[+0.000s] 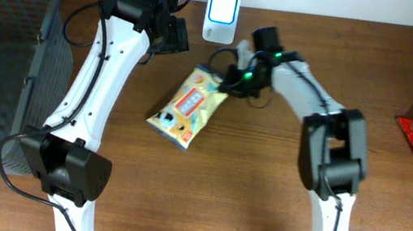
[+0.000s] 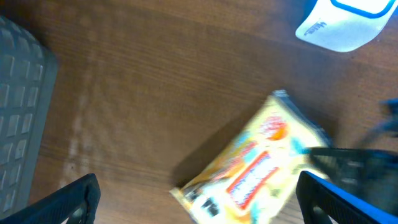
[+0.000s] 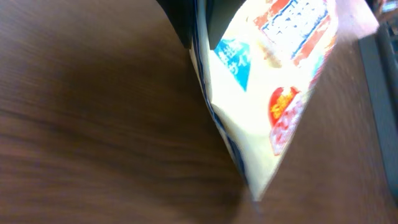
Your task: Scan the item barcode
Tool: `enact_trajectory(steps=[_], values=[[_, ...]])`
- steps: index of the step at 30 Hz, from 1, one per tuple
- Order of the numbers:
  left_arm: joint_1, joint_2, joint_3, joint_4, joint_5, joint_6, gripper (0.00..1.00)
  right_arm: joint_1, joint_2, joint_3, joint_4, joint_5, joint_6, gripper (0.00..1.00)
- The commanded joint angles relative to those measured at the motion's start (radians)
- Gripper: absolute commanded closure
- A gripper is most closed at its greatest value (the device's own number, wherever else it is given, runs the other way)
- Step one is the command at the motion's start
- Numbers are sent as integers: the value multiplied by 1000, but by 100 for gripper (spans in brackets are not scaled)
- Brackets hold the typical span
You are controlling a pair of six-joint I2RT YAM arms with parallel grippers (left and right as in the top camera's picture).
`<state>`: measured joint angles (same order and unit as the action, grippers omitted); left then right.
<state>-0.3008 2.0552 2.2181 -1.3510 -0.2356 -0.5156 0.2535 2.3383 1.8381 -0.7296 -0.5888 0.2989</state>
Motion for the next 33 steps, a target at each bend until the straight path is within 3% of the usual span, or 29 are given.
enact_trajectory(steps=[1,5,7,9,11,15,18,19,20,21,22,26,28,31,33], values=[[0,-13,8,-2,3,5,1,-119,-248,0,-89,195,-6,96],[0,-13,8,-1,4,5,1,-153,-475,0,-224,724,-90,96],[0,-13,8,-1,3,5,1,-130,-515,0,-286,1048,-89,96],[0,-13,8,-1,4,5,1,-107,-495,-2,-337,1233,-89,96],[0,-13,8,-2,4,5,1,-68,-439,-50,-329,1238,-27,96],[0,-13,8,-2,3,5,1,80,-362,-277,-143,1356,-2,96],[1,-13,8,-2,3,5,1,226,-353,-295,-63,1263,-2,96],[1,-13,8,-2,4,5,1,274,-353,-294,-27,1220,-2,85],[0,-13,8,-2,4,5,1,314,-353,-294,3,1175,-2,66],[0,-13,8,-2,4,5,1,333,-354,-292,11,1148,-1,59],[0,-13,8,-2,4,5,1,348,-355,-276,5,1094,-1,44],[1,-13,8,-2,4,5,1,256,-376,-101,-233,940,58,42],[1,-13,8,-2,4,5,1,174,-377,-57,-349,935,58,42],[0,-13,8,-2,3,5,1,54,-353,-90,-381,821,58,85],[0,-13,8,-2,4,5,1,-15,-322,-183,-361,768,58,90]])
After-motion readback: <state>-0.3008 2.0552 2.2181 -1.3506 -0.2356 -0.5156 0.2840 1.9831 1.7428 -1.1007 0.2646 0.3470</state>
